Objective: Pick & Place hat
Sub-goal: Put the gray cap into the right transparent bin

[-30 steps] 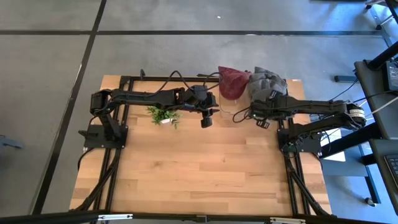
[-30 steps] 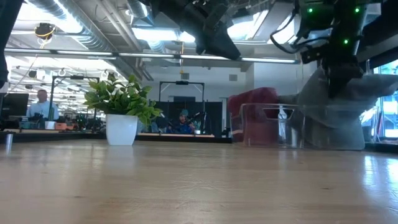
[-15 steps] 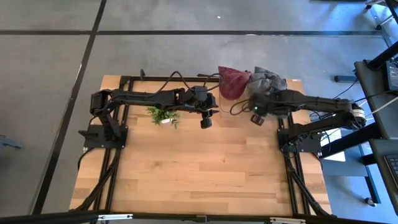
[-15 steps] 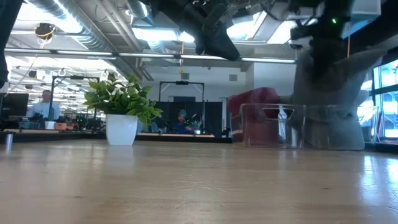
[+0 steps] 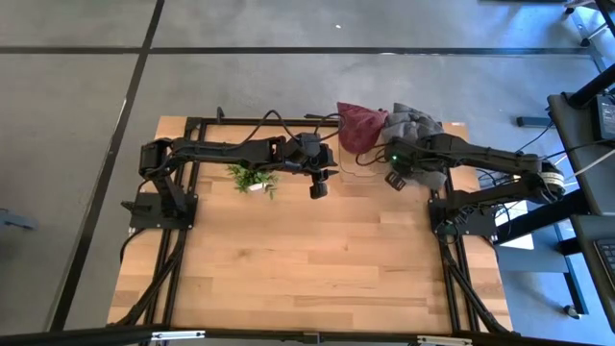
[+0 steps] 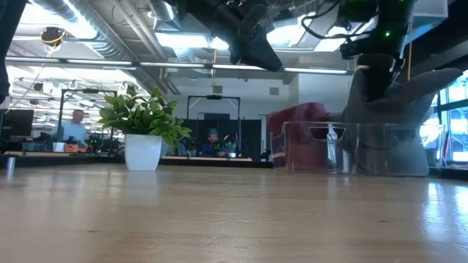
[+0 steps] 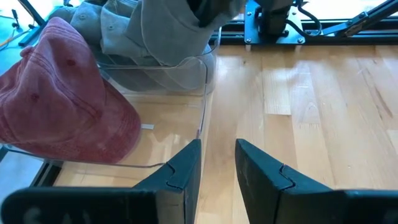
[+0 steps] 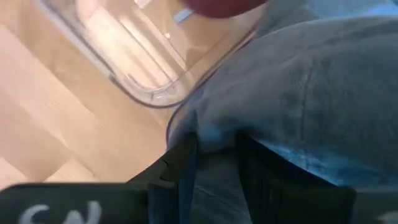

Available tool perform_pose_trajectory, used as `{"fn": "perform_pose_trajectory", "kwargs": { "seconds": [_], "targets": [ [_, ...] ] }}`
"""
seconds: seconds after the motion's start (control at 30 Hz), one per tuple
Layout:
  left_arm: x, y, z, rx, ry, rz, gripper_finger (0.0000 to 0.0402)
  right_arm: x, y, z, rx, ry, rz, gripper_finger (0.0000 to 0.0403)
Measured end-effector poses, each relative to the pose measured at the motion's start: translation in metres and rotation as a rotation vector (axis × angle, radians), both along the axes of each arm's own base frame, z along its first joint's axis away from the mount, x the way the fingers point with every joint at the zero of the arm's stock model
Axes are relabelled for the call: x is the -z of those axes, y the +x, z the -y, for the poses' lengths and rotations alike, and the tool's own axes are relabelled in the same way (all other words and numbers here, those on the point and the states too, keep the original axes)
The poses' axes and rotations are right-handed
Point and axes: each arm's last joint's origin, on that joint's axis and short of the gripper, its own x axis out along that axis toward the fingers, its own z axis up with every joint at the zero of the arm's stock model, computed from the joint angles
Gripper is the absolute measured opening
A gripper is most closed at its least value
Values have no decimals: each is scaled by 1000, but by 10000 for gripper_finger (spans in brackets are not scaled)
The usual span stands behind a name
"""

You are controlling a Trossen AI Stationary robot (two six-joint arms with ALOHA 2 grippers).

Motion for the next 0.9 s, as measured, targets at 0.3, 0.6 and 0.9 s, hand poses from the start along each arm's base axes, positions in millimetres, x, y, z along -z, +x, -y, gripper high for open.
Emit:
{"fn": "perform_pose_trajectory", "kwargs": {
  "seconds": [0.3, 0.6, 0.9],
  "targets": [
    [0, 0, 0, 0, 1, -1, 95, -37, -8, 10, 125, 1, 183, 115],
    [0, 0, 0, 0, 1, -1, 95, -65, -14, 8, 145, 84, 352, 115],
    [0, 0, 0, 0, 1, -1, 95, -55, -16, 9, 167, 59, 293, 115]
  ]
}}
